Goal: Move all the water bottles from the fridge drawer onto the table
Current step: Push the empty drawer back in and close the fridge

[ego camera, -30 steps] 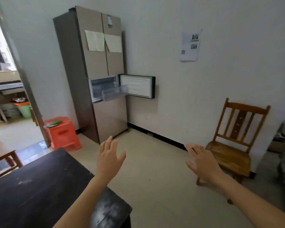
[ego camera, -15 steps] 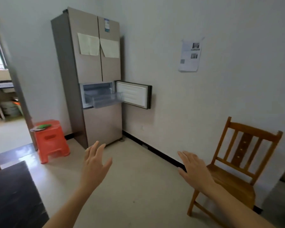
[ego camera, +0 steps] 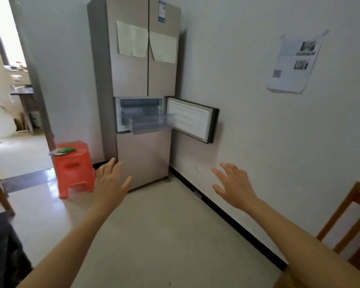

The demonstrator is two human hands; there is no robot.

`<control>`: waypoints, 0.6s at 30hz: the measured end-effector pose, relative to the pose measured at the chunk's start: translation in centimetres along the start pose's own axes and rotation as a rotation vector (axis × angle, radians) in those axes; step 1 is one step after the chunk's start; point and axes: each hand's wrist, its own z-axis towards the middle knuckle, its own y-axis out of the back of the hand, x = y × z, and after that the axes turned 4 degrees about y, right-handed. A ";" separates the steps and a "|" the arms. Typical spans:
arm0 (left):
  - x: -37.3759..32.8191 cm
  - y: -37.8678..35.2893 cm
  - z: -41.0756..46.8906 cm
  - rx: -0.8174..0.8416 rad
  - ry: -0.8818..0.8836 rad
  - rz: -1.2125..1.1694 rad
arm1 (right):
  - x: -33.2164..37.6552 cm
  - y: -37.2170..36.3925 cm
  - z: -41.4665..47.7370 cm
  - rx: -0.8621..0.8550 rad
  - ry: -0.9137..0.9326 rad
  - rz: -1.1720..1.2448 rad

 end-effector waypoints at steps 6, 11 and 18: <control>-2.6 -8.0 7.5 0.061 -0.040 0.057 | -6.1 -3.8 7.8 0.024 -0.048 -0.019; -4.3 -14.9 13.5 0.081 0.012 0.074 | -12.1 -8.5 15.2 0.030 -0.046 0.024; -6.6 -21.8 24.0 -0.011 0.110 0.105 | -19.1 -13.9 29.1 0.034 0.055 0.129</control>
